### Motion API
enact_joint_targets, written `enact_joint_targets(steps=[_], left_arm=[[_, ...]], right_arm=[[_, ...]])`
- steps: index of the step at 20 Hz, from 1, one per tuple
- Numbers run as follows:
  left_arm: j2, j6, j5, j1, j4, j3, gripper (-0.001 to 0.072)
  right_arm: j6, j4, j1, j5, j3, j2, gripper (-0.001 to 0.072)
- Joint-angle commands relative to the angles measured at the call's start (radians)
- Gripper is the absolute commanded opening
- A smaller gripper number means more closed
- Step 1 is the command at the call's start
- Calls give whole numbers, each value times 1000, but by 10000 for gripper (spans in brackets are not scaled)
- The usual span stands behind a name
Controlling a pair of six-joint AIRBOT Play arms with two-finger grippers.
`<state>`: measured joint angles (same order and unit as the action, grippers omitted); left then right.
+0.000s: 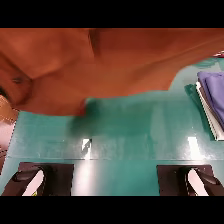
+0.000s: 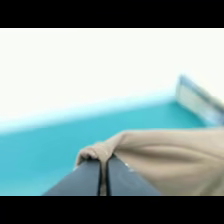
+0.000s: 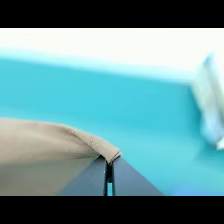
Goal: Fold the shirts.
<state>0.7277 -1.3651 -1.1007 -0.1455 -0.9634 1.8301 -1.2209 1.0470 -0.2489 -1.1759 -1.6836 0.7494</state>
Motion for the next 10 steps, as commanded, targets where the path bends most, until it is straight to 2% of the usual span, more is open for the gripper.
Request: enact_joint_targets(steps=[1,4,7,10], left_arm=[[-19,-91,34,-1,-2,236,24],[-19,-105,44,-1,2,296,24],[0,-130,26,-1,2,230,24],[75,-129,-84,-1,6,103,25]], right_arm=[[-1,3,-117,-16,-193,-28,13],[-19,0,-174,-110,-328,45,13],[-40,-8,-134,-230,-420,171,12],[-39,23,-11,-272,-332,287,12]])
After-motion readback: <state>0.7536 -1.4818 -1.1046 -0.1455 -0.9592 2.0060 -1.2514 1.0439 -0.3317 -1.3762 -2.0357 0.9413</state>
